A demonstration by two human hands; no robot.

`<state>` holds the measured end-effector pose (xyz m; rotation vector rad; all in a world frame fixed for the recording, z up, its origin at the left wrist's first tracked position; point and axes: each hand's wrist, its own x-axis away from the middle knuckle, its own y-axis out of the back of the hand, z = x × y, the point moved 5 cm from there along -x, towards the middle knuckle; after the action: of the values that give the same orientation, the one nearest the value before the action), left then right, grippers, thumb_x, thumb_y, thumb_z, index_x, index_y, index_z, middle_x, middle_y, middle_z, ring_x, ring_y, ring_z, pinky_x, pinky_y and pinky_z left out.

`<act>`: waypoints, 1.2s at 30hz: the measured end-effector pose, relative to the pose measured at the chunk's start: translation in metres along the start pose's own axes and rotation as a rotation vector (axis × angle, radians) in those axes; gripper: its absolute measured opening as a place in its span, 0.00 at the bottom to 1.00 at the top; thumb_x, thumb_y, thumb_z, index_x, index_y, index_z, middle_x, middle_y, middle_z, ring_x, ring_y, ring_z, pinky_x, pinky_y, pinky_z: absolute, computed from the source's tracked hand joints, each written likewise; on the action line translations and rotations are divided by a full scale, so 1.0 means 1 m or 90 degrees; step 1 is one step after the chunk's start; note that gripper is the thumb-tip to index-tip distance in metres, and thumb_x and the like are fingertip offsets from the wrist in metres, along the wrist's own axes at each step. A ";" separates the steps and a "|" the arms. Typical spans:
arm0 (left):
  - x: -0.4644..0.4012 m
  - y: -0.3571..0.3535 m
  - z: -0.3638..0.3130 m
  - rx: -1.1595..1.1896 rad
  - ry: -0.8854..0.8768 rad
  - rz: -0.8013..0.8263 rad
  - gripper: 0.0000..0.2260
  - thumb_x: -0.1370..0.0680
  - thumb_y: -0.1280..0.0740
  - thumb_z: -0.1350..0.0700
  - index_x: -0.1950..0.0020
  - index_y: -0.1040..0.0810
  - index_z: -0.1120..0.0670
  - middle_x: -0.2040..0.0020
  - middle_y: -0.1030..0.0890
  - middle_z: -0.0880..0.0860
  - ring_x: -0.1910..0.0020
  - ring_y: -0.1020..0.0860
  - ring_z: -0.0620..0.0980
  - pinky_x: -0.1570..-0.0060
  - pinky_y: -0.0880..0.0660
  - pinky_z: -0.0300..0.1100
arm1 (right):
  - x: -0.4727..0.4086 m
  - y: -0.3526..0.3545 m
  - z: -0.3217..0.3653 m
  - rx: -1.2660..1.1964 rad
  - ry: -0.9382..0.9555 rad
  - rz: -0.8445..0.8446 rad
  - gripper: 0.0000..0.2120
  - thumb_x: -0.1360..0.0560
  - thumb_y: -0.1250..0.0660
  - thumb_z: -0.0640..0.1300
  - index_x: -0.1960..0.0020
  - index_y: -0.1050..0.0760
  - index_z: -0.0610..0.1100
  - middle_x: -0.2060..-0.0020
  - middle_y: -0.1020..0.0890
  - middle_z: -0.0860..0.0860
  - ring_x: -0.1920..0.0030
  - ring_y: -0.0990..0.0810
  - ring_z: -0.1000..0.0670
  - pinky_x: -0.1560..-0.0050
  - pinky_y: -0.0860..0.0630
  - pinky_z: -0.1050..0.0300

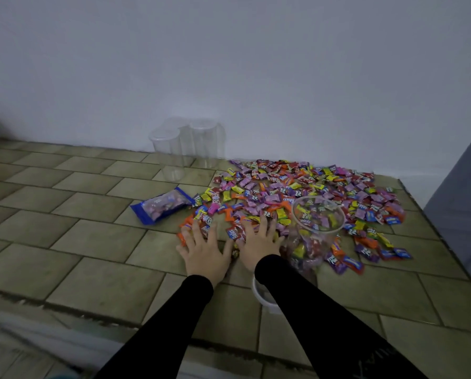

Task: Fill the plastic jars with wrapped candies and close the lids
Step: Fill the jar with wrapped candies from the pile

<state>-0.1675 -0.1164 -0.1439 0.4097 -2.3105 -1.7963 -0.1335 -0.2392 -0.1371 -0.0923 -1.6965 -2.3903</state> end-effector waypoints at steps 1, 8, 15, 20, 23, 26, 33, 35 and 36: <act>-0.005 0.000 0.003 0.003 0.011 0.000 0.31 0.21 0.51 0.33 0.21 0.51 0.44 0.20 0.55 0.57 0.23 0.57 0.63 0.28 0.52 0.64 | -0.005 -0.004 0.001 0.007 -0.010 0.015 0.25 0.17 0.51 0.56 0.23 0.53 0.55 0.24 0.65 0.45 0.25 0.66 0.36 0.27 0.57 0.32; -0.036 -0.001 0.014 0.070 -0.003 0.009 0.29 0.21 0.48 0.35 0.22 0.47 0.45 0.21 0.49 0.56 0.24 0.48 0.61 0.28 0.49 0.59 | -0.033 -0.014 0.008 0.026 0.001 0.011 0.28 0.19 0.54 0.62 0.22 0.57 0.57 0.24 0.67 0.45 0.25 0.67 0.37 0.29 0.58 0.30; -0.067 0.004 0.012 0.152 -0.120 -0.029 0.23 0.18 0.46 0.42 0.26 0.35 0.51 0.27 0.36 0.54 0.30 0.39 0.53 0.33 0.37 0.48 | -0.056 -0.007 0.016 0.064 0.029 -0.102 0.25 0.18 0.52 0.56 0.22 0.53 0.57 0.22 0.59 0.45 0.24 0.63 0.38 0.29 0.59 0.30; -0.089 0.000 0.005 0.163 -0.163 0.006 0.25 0.20 0.45 0.38 0.26 0.37 0.45 0.27 0.38 0.52 0.28 0.42 0.52 0.31 0.41 0.51 | -0.073 0.000 0.020 0.125 0.067 -0.154 0.23 0.19 0.51 0.53 0.24 0.45 0.55 0.22 0.51 0.47 0.23 0.55 0.38 0.29 0.57 0.31; -0.094 -0.007 -0.001 0.091 -0.189 -0.001 0.25 0.21 0.46 0.36 0.27 0.36 0.44 0.28 0.35 0.52 0.29 0.40 0.54 0.33 0.40 0.52 | -0.078 -0.001 0.015 0.159 0.055 -0.154 0.22 0.18 0.52 0.55 0.24 0.43 0.54 0.23 0.45 0.46 0.25 0.48 0.37 0.29 0.52 0.34; -0.104 -0.007 -0.008 0.083 -0.224 -0.052 0.23 0.20 0.45 0.38 0.30 0.32 0.47 0.36 0.28 0.52 0.37 0.32 0.53 0.38 0.33 0.48 | -0.082 0.002 0.015 0.186 0.032 -0.194 0.21 0.20 0.48 0.53 0.30 0.32 0.50 0.33 0.29 0.42 0.35 0.32 0.36 0.40 0.34 0.39; -0.116 0.000 -0.020 0.095 -0.297 -0.086 0.13 0.18 0.44 0.46 0.45 0.27 0.53 0.51 0.23 0.53 0.52 0.26 0.52 0.59 0.33 0.42 | -0.087 0.006 0.015 0.136 0.050 -0.285 0.14 0.24 0.41 0.54 0.48 0.22 0.47 0.59 0.22 0.45 0.59 0.23 0.41 0.67 0.28 0.51; -0.119 0.001 -0.020 0.095 -0.312 -0.094 0.12 0.17 0.44 0.47 0.47 0.26 0.53 0.54 0.23 0.53 0.54 0.25 0.52 0.61 0.34 0.43 | -0.089 0.012 0.015 0.131 0.061 -0.290 0.17 0.22 0.46 0.56 0.48 0.24 0.47 0.58 0.22 0.46 0.56 0.22 0.41 0.67 0.28 0.52; -0.121 0.001 -0.021 0.094 -0.319 -0.089 0.12 0.17 0.45 0.47 0.49 0.27 0.53 0.57 0.25 0.51 0.56 0.26 0.51 0.62 0.35 0.42 | -0.092 0.014 0.014 0.124 0.057 -0.272 0.17 0.20 0.48 0.56 0.44 0.26 0.47 0.55 0.22 0.46 0.52 0.23 0.41 0.63 0.27 0.51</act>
<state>-0.0470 -0.0956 -0.1354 0.1535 -2.8239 -1.9809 -0.0421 -0.2183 -0.1352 0.4425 -2.0640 -2.4381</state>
